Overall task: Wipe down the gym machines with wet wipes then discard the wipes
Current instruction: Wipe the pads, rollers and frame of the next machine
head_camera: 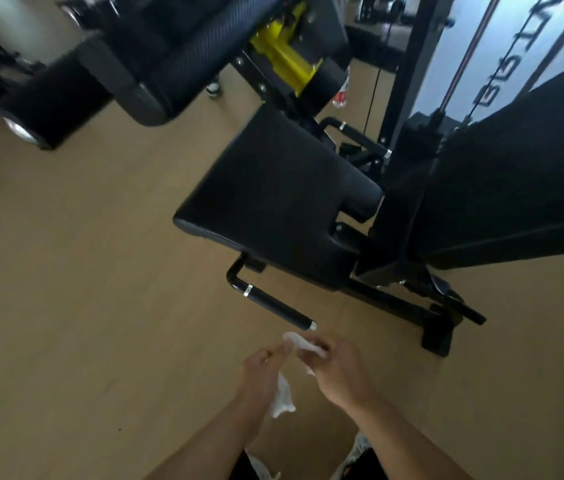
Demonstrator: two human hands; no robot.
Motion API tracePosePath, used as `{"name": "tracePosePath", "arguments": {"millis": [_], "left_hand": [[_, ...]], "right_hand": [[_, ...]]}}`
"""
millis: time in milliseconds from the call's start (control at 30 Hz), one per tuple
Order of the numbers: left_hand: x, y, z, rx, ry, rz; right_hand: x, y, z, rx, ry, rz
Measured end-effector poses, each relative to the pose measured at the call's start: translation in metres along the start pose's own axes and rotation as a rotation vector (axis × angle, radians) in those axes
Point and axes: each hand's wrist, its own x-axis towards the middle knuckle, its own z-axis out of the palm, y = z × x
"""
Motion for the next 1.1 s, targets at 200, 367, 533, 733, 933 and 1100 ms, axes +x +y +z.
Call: {"name": "tracePosePath", "arguments": {"millis": [200,367,533,733,933,1100], "left_hand": [[-0.058,0.045,-0.032,0.178,-0.058,0.214],[-0.086,0.059,-0.085,0.146,0.067,0.231],[-0.113,0.068,-0.153,0.067,0.108,0.25],[-0.104,0.1,-0.218,-0.051,0.233,0.258],[-0.067,0.139,-0.254,-0.042,0.321,0.306],[-0.016,0.192,-0.275,-0.074,0.322,0.294]], "right_hand": [[-0.042,-0.076,0.018,0.168,0.068,0.02],[-0.061,-0.121,0.045,0.07,0.05,0.062],[-0.07,-0.169,0.093,0.135,-0.09,0.107],[-0.054,-0.222,0.142,0.075,-0.267,0.049],[-0.001,-0.258,0.169,0.229,-0.121,0.18],[0.075,-0.287,0.186,0.494,-0.152,0.269]]}}
